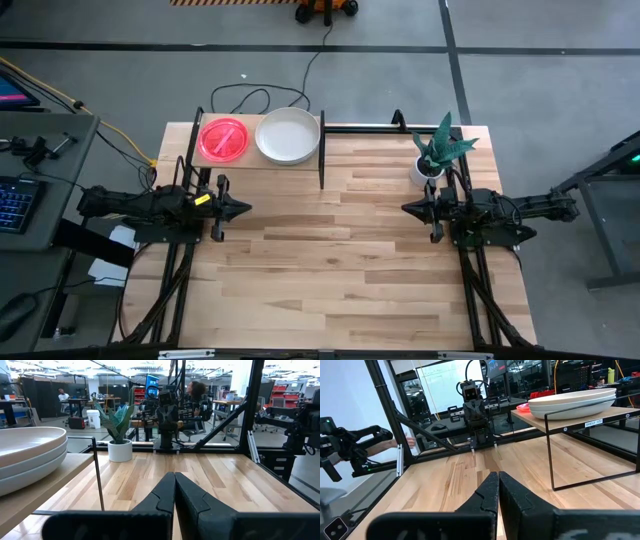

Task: Place and stack plates onto a shelf
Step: Return to Home Position

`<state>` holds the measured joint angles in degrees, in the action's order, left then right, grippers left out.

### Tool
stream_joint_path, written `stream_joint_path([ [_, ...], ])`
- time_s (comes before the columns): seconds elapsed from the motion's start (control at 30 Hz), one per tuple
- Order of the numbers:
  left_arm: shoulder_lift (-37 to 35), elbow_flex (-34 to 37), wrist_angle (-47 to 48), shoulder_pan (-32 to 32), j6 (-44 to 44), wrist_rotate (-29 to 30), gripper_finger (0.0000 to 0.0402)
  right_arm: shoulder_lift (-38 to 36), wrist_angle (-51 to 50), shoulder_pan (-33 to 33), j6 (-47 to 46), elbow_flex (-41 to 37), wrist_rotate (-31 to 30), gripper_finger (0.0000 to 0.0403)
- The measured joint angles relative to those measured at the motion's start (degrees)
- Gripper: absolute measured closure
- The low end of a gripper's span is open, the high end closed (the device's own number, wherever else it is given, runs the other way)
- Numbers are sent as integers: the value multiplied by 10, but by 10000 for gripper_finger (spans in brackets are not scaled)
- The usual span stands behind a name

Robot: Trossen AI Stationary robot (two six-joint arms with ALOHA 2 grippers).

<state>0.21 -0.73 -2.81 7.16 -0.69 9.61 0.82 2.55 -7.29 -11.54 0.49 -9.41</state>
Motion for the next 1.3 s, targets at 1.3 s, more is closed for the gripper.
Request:
stream_joint_path([
  [1.3, 6, 0, -5, 10, 0, 5, 401, 0, 0, 0, 0, 0, 0, 402],
])
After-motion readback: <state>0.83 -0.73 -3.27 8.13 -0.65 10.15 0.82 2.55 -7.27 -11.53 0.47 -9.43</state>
